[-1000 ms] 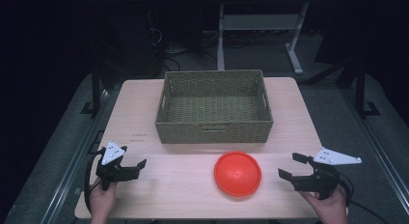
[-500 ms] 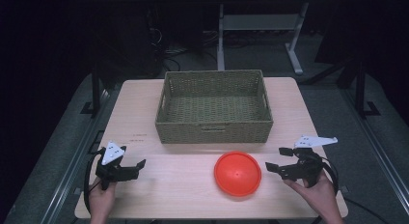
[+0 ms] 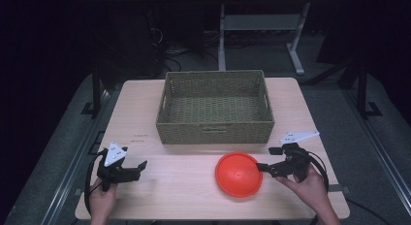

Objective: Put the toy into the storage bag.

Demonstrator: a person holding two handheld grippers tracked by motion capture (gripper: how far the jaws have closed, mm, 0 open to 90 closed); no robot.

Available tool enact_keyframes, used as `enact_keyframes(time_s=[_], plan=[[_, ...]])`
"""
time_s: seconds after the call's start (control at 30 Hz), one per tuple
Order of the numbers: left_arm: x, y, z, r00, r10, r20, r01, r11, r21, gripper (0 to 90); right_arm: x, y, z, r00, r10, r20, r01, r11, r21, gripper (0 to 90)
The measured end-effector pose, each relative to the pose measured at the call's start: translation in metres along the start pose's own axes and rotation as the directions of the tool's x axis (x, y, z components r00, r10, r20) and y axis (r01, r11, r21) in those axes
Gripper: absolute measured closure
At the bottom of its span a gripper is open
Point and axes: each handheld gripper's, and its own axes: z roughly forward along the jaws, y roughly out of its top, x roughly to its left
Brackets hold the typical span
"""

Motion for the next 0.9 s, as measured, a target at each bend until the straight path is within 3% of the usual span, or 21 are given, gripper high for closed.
enact_keyframes(time_s=[0.37,0.5,0.9], plan=[[-0.001,0.000,0.001,0.9999,0.010,-0.013,-0.010,0.9999,0.001,12.8,-0.010,0.004,0.018,0.9995,0.028,-0.016,-0.027,0.996,0.079,20.7],[-0.001,0.000,0.001,0.9998,0.014,-0.012,-0.014,0.9999,0.005,12.8,-0.010,0.004,0.026,0.9974,0.069,-0.020,-0.067,0.992,0.106,20.3],[-0.002,0.000,0.002,0.9997,0.024,-0.009,-0.024,0.9995,0.018,12.8,-0.012,0.002,0.037,0.9965,0.083,-0.008,-0.080,0.983,0.162,30.0]])
